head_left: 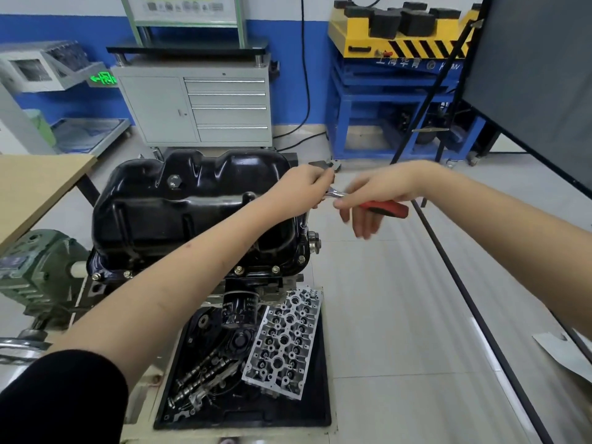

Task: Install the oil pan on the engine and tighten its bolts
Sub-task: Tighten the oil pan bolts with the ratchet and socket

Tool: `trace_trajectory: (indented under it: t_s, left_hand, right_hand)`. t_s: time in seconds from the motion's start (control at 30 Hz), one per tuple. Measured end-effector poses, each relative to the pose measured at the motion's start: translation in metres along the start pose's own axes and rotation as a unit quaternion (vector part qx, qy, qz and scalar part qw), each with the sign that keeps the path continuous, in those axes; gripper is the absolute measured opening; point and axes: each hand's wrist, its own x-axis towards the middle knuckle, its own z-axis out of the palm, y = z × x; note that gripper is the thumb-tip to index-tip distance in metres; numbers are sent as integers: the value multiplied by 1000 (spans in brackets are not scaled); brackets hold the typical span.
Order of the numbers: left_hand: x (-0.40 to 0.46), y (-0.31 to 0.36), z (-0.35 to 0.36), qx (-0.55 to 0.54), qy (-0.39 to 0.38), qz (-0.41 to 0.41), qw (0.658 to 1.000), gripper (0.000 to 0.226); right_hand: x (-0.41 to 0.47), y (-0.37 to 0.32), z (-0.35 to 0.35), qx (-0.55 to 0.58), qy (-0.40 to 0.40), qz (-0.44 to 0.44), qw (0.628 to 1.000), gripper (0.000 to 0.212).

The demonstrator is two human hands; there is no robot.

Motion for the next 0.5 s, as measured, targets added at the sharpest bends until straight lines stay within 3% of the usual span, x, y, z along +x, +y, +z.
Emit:
trace_trajectory:
  t_s: [0.13,0.2,0.27,0.33,0.4,0.43,0.5]
  left_hand:
    - [1,-3,3,4,32,11,999,50]
    - [4,0,5,-3,55,7,998,50]
    - [10,4,5,6,57,3,998,51]
    - [16,5,5,7,39,1,999,50]
    - [17,3,3,3,28,7,1000,50]
    - [15,1,2,7,30,10,999,49]
    - [13,0,-1,22,42,17,999,49]
  right_hand:
    - [1,11,12,78,19,-15,997,40]
    - [0,14,30,200,33,-26,979,41]
    - [0,13,61,383,55,-32,922,41]
    - [3,7,98,542,100,-56,833,41]
    - [11,-2,124,628,140,-79,761,41]
    - [14,-6,130,649,147,-85,742,41]
    - [16,-9,132,647,144,-86,744,41]
